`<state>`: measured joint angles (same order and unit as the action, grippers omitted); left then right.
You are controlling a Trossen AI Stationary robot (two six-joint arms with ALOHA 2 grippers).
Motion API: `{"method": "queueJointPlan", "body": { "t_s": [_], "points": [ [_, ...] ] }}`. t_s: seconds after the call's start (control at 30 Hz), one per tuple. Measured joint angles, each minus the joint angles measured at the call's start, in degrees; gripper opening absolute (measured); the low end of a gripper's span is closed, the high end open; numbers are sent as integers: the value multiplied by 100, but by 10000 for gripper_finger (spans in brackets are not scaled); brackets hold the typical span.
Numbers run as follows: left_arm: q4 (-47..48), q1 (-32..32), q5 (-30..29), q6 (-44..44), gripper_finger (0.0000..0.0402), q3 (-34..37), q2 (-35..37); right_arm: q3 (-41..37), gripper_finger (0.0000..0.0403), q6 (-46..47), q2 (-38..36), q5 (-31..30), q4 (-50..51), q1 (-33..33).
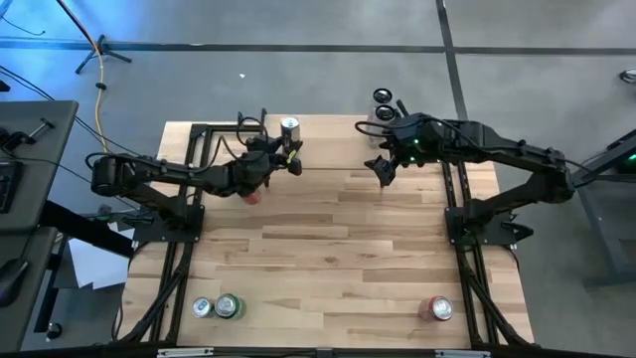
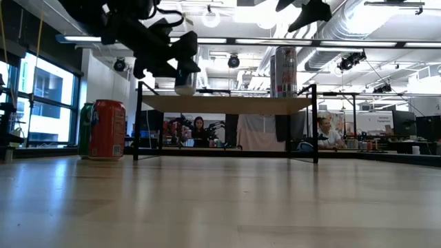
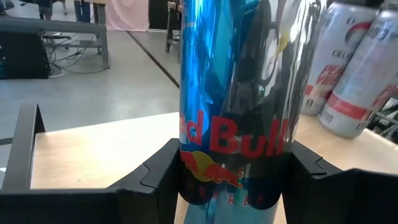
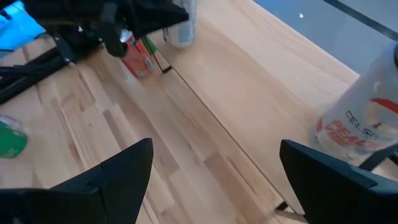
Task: Place canned beverage on shelf
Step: Put the top blue soda can on the shelf
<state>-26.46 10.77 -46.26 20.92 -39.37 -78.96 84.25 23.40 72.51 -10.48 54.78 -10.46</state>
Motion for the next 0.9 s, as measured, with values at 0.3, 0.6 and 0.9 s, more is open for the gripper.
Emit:
{"method": "queueJointPlan", "body": {
  "t_s": [0.3, 0.6, 0.9],
  "points": [
    [3, 20, 130, -47, 175, 13, -2, 0, 334, 55, 0, 46, -25, 0],
    [29, -2, 388, -199, 220, 13, -2, 0, 334, 56, 0, 46, -25, 0],
    [250, 9, 529, -204, 229, 0, 7, 0, 334, 56, 0, 46, -25, 0]
  ]
}}
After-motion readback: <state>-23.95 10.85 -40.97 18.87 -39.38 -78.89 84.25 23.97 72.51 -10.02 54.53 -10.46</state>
